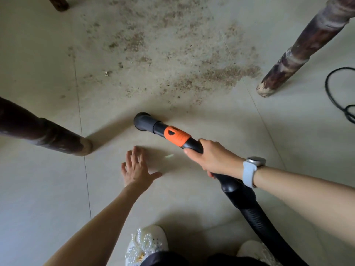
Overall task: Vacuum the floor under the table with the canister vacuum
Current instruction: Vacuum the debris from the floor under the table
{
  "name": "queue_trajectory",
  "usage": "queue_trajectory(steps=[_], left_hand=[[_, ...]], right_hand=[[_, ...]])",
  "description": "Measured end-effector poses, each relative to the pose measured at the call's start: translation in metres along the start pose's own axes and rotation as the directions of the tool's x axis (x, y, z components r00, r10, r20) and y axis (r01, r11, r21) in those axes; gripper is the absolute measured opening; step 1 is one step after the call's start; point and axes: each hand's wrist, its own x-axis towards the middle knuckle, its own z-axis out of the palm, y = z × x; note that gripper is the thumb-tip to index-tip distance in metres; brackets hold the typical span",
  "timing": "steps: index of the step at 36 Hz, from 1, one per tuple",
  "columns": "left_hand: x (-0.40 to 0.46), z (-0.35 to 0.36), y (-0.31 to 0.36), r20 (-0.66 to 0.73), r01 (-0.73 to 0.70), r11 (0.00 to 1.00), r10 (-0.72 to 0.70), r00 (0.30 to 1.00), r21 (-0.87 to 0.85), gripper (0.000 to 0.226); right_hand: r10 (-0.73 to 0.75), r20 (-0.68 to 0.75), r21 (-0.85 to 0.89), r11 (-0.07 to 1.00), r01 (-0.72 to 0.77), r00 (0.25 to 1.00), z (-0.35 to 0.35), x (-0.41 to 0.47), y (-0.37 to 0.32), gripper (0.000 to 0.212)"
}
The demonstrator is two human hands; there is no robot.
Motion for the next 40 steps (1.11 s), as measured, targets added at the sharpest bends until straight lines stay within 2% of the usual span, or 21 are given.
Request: queue_trajectory(steps=[7, 13, 21, 26, 29, 36, 40], left_hand=[[-0.003, 0.000, 0.001, -0.042, 0.017, 1.000, -0.018, 0.999, -0.016, 0.105], [0.000, -0.006, 0.010, 0.000, 0.028, 1.000, -0.028, 1.000, 0.012, 0.107], [0.006, -0.008, 0.046, 0.020, -0.083, 0.996, 0.082, 0.996, 0.043, 0.102], [0.004, -0.002, 0.058, 0.043, -0.121, 0.986, 0.117, 0.992, 0.112, 0.107], [0.004, -0.001, 0.058, 0.036, -0.114, 0.985, 0.110, 0.993, 0.126, 0.107], [0.003, -0.001, 0.058, 0.027, -0.113, 0.987, 0.111, 0.993, 0.114, 0.106], [0.003, -0.001, 0.058, 0.026, -0.112, 0.989, 0.110, 0.994, 0.100, 0.105]], right_hand=[[0.054, -0.020, 0.017, 0.998, -0.054, 0.998, 0.001, -0.016, 0.013, 0.039], [0.137, -0.174, 0.114, 0.986, -0.119, 0.975, -0.017, -0.017, 0.018, 0.038], [0.188, -0.244, 0.126, 0.979, -0.162, 0.951, -0.023, -0.032, 0.036, 0.035], [0.248, -0.346, 0.129, 0.968, -0.216, 0.905, -0.034, -0.040, 0.051, 0.037], [0.263, -0.356, 0.149, 0.963, -0.224, 0.896, -0.040, -0.044, 0.059, 0.037], [0.276, -0.378, 0.380, 0.917, -0.124, 0.884, -0.055, -0.040, 0.065, 0.037], [0.353, -0.293, 0.546, 0.825, -0.148, 0.889, -0.067, -0.032, 0.066, 0.039]])
